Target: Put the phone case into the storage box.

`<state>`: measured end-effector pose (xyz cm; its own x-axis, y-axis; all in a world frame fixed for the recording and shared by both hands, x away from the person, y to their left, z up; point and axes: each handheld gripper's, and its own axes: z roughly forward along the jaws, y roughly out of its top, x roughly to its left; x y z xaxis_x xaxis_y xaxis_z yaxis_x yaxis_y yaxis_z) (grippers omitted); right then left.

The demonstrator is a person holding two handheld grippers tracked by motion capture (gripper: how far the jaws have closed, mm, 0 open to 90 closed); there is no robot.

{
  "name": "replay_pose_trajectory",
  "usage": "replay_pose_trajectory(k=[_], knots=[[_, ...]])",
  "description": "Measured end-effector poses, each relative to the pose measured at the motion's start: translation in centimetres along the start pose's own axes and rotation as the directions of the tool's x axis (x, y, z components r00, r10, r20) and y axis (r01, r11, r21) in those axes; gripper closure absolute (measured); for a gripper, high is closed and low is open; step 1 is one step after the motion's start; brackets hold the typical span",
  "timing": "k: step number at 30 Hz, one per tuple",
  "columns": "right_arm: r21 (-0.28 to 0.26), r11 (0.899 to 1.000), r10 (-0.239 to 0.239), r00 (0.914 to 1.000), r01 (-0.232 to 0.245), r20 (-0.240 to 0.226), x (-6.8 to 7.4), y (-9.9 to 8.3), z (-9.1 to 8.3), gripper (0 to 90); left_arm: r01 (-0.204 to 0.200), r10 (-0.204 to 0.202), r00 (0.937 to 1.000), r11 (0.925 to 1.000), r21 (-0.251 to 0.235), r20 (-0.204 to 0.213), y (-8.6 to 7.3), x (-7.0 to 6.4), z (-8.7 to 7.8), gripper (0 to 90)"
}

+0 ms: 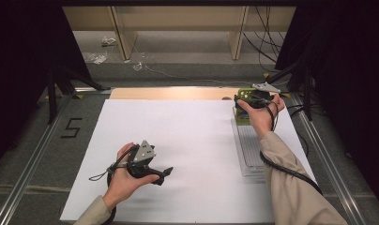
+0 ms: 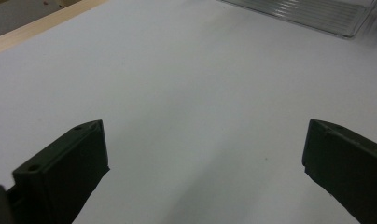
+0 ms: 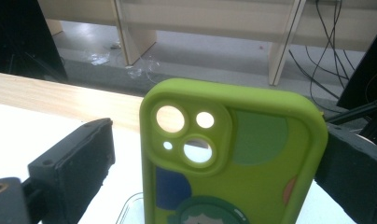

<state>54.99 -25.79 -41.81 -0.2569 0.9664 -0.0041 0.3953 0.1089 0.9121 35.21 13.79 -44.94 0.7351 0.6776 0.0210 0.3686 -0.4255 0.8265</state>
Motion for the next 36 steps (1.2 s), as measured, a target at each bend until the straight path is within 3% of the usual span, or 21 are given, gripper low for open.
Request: replay_pose_trajectory(k=[31, 36], knots=[[0.028, 1.0, -0.008, 0.9997, 0.008, -0.024, 0.1, -0.8, -3.1, 5.4, 0.002, -0.002, 1.0, 1.0, -0.002, -0.008, 0.1, 0.0, -0.1, 0.0], [0.035, 0.999, -0.003, 0.9997, 0.004, -0.023, -0.1, -1.0, -2.9, 7.0, 0.001, -0.001, 1.0, 1.0, -0.006, -0.008, 0.2, 0.0, -0.1, 0.0]])
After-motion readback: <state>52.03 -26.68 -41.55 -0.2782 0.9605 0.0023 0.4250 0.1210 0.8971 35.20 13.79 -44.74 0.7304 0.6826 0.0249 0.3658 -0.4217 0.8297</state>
